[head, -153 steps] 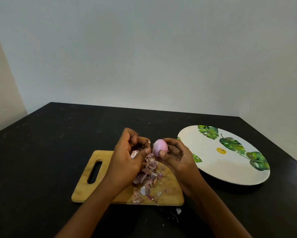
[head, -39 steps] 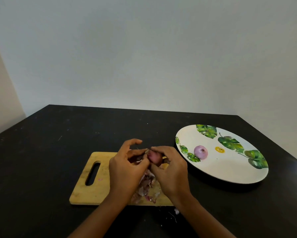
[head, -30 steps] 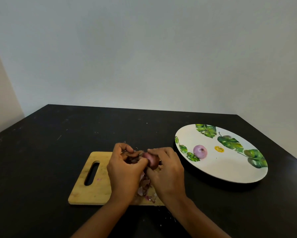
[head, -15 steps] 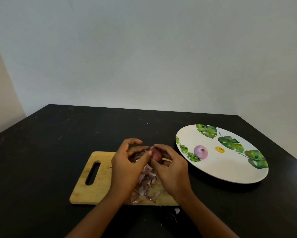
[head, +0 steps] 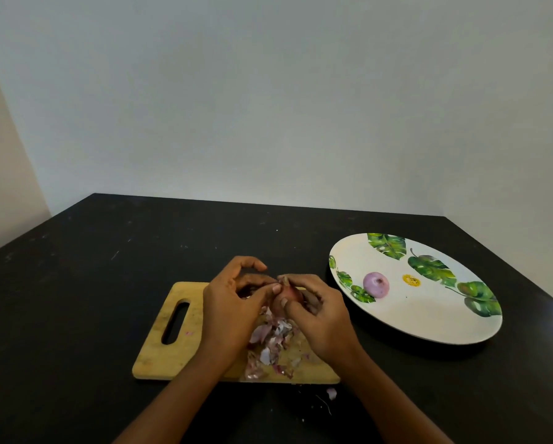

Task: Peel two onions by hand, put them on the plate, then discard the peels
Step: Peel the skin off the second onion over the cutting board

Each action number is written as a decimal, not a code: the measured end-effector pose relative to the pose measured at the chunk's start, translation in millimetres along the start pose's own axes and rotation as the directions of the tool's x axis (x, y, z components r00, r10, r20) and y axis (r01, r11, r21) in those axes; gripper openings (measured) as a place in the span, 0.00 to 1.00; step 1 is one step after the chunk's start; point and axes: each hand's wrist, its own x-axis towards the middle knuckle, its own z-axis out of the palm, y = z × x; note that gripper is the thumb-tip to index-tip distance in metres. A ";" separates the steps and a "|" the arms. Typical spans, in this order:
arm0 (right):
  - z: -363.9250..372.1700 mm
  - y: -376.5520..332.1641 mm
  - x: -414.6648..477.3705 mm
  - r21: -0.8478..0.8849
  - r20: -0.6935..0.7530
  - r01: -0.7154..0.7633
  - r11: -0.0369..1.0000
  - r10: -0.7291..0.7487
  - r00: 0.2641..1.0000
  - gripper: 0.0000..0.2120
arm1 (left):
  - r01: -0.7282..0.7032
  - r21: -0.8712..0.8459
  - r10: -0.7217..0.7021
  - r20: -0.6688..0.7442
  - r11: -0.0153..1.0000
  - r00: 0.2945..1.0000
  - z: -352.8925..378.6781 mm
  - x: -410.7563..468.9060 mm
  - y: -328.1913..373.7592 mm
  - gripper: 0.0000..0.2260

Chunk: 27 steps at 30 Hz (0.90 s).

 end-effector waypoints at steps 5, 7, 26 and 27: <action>0.0 -3.1 0.6 0.045 0.051 -0.042 0.998 0.040 0.998 0.11 | -0.012 0.023 0.011 0.028 1.000 1.000 3.4 -2.2 0.5 0.16; -0.2 -7.8 1.2 0.085 0.069 -0.052 0.995 0.046 0.997 0.10 | 0.018 -0.007 -0.018 0.026 1.000 0.999 3.6 -2.5 0.8 0.17; -4.6 -25.5 6.2 0.648 0.268 -0.558 0.518 0.532 0.804 0.19 | -0.104 0.145 0.112 -0.050 0.984 0.992 -5.5 4.7 -4.8 0.14; -5.4 -25.6 7.5 0.650 0.277 -0.584 0.487 0.563 0.778 0.21 | -0.113 0.155 0.122 -0.049 0.981 0.991 -5.5 5.0 -4.9 0.14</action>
